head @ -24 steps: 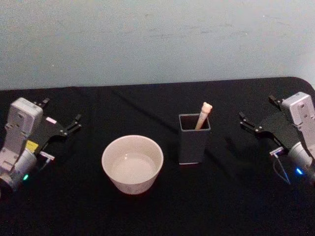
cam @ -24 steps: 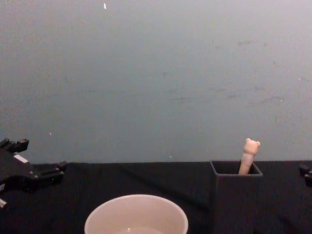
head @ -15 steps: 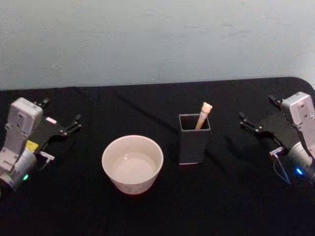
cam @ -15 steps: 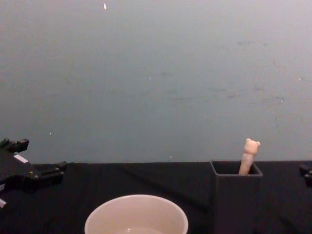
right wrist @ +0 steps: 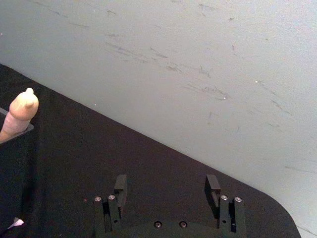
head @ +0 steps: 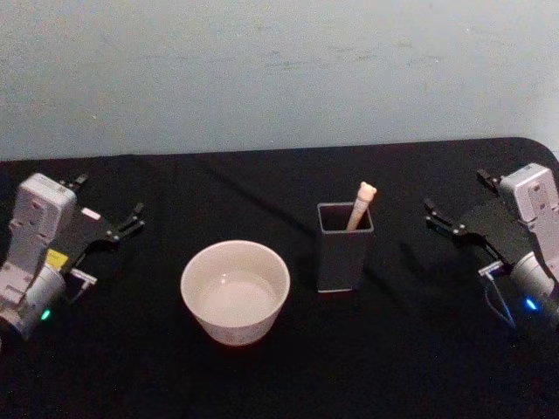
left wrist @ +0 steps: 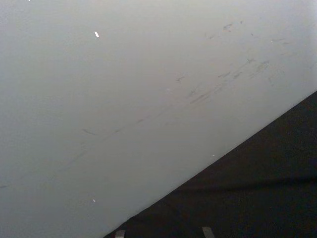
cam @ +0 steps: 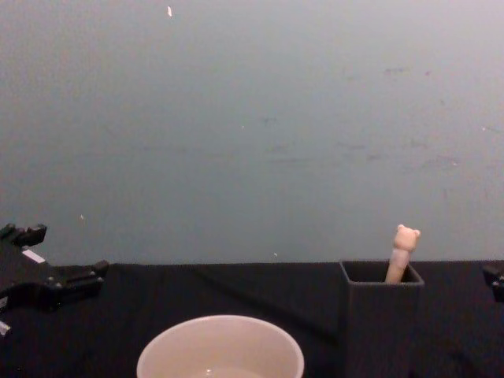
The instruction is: Pick up the stirring spoon with one hand, stir inside the cup, then place it back in its original position.
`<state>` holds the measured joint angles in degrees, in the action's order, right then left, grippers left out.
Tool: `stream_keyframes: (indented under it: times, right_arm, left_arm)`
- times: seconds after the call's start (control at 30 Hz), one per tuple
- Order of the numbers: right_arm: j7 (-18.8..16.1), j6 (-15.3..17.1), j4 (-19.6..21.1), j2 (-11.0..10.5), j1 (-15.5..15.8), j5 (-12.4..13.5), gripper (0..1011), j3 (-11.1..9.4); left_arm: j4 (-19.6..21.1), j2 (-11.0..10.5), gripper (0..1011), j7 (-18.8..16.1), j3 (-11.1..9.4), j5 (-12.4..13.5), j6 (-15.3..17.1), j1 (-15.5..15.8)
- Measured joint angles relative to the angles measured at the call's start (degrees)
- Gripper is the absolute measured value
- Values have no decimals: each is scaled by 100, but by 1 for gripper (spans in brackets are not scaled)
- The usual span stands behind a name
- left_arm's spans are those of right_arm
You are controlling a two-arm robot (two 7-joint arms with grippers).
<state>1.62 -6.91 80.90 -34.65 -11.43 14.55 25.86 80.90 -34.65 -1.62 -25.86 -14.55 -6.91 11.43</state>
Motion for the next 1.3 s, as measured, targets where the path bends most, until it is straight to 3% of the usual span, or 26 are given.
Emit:
stream_keyframes:
  times: [0.7, 0.97, 1.13, 1.3]
  right_arm:
    - [0, 0, 0, 0, 0, 0, 1003, 0]
    - [-130, 0, 67, 9, 19, 28, 1002, -190]
    - [-416, 27, 392, -149, 253, 331, 1002, -440]
    - [-909, 111, 873, -388, 624, 867, 1002, -741]
  left_arm:
    - [0, 0, 1001, 0, 0, 0, 0, 0]
    - [0, 0, 1001, 0, 0, 0, 0, 0]
    - [0, 0, 1001, 0, 0, 0, 0, 0]
    - [0, 0, 1001, 0, 0, 0, 0, 0]
